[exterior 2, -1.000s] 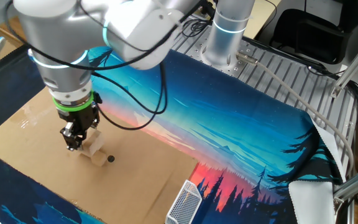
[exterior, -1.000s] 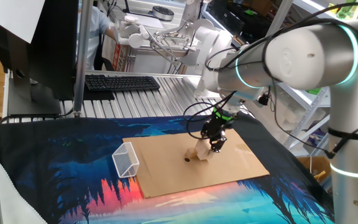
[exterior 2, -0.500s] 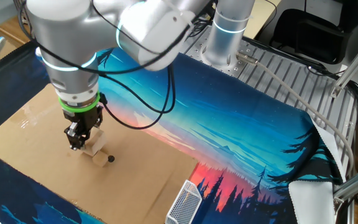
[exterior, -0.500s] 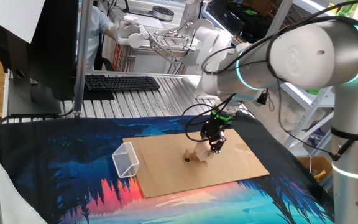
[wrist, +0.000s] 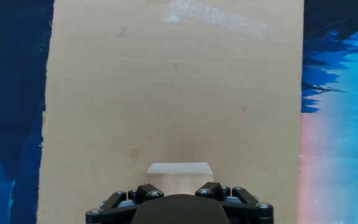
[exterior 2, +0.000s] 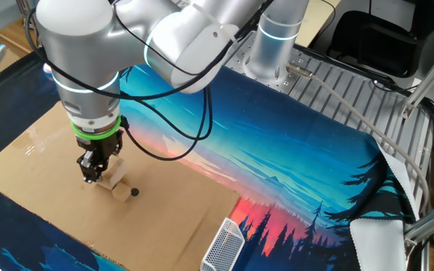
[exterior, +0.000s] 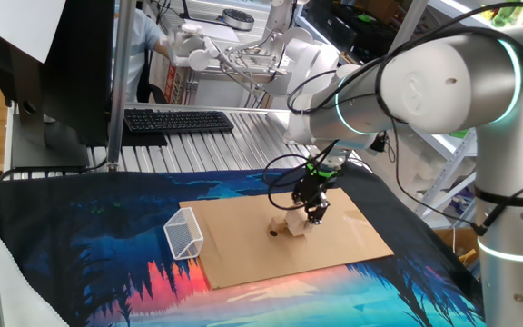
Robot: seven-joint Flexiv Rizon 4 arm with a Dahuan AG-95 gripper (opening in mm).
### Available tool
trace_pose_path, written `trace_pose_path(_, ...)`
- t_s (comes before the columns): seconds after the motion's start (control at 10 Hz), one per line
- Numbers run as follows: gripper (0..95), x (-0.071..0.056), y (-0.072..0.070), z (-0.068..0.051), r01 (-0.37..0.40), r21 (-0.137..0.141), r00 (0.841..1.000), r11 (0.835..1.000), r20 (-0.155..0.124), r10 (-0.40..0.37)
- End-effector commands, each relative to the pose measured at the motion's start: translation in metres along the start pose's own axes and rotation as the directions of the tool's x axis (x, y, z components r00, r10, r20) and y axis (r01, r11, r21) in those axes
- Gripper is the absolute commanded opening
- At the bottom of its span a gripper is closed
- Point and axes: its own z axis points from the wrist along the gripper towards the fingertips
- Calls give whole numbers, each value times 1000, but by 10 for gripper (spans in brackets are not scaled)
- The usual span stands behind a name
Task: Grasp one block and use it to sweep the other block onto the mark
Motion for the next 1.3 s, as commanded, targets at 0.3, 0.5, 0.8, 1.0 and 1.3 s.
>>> trace_pose_path(0.3,0,0,0,1,5,9,1000,1000,-17,-5)
trace_pose_path(0.5,0,0,0,1,39,5,999,999,-27,-39)
trace_pose_path(0.8,0,0,0,1,125,0,991,992,-41,-125)
trace_pose_path(1.0,0,0,0,1,222,-22,974,975,-51,-222)
trace_pose_path(1.3,0,0,0,1,259,-46,963,965,-67,-262)
